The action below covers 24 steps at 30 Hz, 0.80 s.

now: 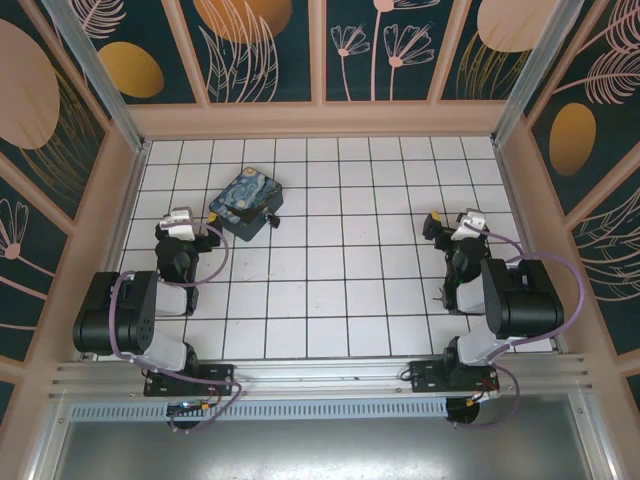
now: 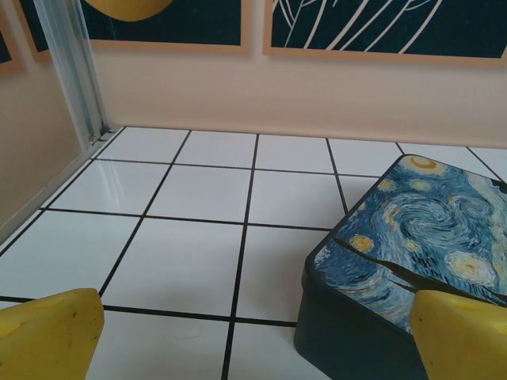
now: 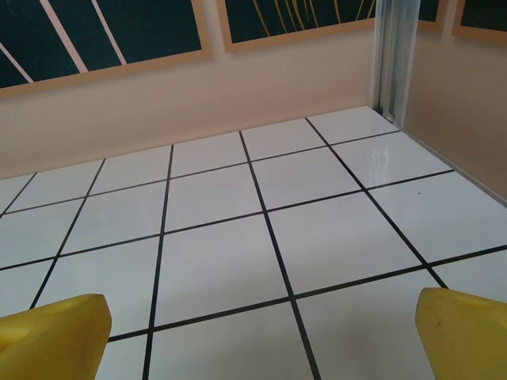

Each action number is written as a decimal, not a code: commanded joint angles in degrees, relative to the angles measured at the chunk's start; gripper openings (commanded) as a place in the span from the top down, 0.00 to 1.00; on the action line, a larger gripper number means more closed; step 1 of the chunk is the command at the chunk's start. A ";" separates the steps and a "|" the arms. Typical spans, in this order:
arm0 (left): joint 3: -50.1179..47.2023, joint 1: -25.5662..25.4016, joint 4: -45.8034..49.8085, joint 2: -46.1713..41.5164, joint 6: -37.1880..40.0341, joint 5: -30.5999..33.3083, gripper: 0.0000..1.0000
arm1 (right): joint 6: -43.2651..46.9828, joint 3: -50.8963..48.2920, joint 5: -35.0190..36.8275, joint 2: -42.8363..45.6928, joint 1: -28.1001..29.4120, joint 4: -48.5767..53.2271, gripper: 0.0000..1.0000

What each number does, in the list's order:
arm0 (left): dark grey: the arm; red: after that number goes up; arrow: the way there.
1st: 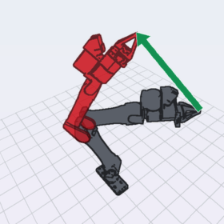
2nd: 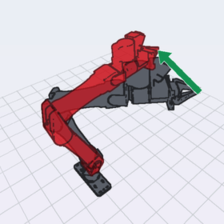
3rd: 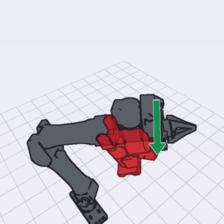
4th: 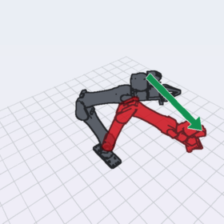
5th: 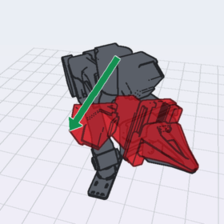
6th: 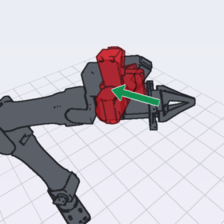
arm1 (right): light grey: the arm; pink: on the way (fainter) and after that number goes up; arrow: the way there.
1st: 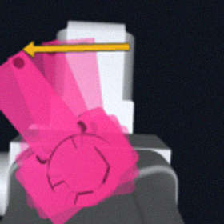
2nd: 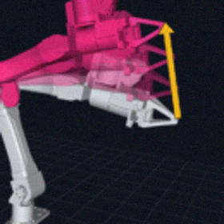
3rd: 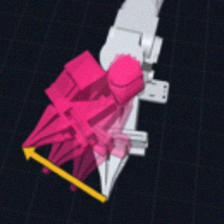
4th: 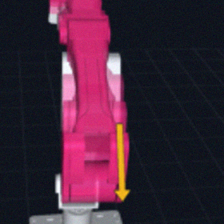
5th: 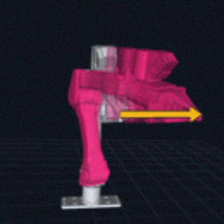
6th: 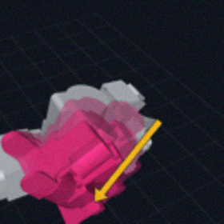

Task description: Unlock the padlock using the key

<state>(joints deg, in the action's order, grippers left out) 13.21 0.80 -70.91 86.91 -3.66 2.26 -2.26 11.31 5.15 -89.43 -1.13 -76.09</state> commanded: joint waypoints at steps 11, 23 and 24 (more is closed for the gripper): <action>0.50 -0.25 -1.50 0.01 -0.55 1.24 0.01 | -0.29 -0.10 1.82 -0.13 0.16 -2.22 0.01; 0.59 -0.27 -1.33 0.05 -0.73 1.79 0.01 | -0.29 -0.14 1.85 -0.13 0.16 -2.26 0.01; 0.58 -0.27 -1.33 0.08 -0.73 1.84 0.01 | -0.29 -0.14 1.75 -0.13 0.16 -2.29 0.01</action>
<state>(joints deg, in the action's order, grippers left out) 13.21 0.80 -70.89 86.91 -3.68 3.53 -2.26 11.31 5.15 -89.43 -1.13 -76.09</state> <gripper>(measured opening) 0.988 0.990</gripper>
